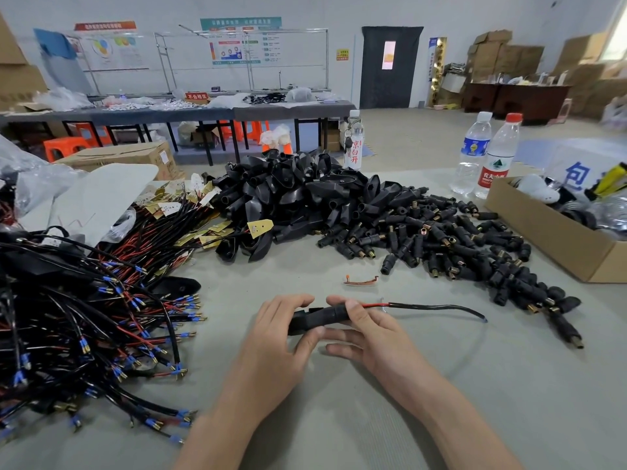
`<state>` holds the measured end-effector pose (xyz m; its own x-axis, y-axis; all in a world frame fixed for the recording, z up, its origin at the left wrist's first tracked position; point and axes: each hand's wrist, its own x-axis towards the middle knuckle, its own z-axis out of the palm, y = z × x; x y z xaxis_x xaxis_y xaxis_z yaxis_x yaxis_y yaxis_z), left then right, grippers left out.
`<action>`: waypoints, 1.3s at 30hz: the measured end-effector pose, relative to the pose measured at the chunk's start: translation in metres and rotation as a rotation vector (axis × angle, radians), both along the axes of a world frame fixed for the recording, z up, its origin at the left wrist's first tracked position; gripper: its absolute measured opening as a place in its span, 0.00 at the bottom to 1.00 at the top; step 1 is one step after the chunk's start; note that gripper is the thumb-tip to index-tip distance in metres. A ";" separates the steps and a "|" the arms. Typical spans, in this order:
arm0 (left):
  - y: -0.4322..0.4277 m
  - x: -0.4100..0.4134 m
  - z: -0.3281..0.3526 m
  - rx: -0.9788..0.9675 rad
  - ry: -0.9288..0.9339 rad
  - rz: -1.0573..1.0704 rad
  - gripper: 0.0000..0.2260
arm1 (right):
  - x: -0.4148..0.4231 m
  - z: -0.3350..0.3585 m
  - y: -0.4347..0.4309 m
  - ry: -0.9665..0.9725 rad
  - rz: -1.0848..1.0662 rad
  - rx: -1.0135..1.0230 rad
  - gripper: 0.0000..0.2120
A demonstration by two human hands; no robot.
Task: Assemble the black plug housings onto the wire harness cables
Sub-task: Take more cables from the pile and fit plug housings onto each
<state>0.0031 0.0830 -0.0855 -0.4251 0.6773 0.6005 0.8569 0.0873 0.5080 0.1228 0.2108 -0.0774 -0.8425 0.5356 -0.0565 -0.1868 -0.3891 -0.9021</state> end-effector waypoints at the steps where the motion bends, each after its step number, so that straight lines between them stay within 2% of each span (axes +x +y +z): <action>1: 0.000 -0.001 0.000 -0.005 0.005 0.006 0.16 | 0.000 0.000 0.001 0.006 -0.026 -0.008 0.19; 7: -0.001 -0.008 -0.002 -0.039 0.003 0.068 0.15 | 0.001 0.000 0.008 -0.035 -0.328 0.010 0.06; 12: -0.001 -0.007 -0.003 -0.061 -0.015 0.071 0.15 | 0.002 0.001 0.008 -0.066 -0.400 0.065 0.05; 18: -0.003 -0.008 -0.003 -0.089 -0.001 0.082 0.13 | 0.004 0.005 0.006 -0.091 -0.384 0.099 0.07; 23: -0.002 -0.008 -0.005 -0.193 0.126 0.178 0.17 | 0.004 0.006 0.001 -0.096 -0.348 0.108 0.06; 27: 0.001 0.000 0.000 -0.207 0.169 0.151 0.20 | 0.000 0.005 -0.007 -0.076 -0.260 0.128 0.06; 32: 0.001 0.001 0.002 -0.137 0.110 0.180 0.17 | -0.001 0.005 -0.010 -0.064 -0.198 0.152 0.07; 39: 0.005 0.001 -0.001 -0.120 0.160 0.203 0.14 | -0.004 0.003 -0.010 -0.082 -0.254 0.144 0.09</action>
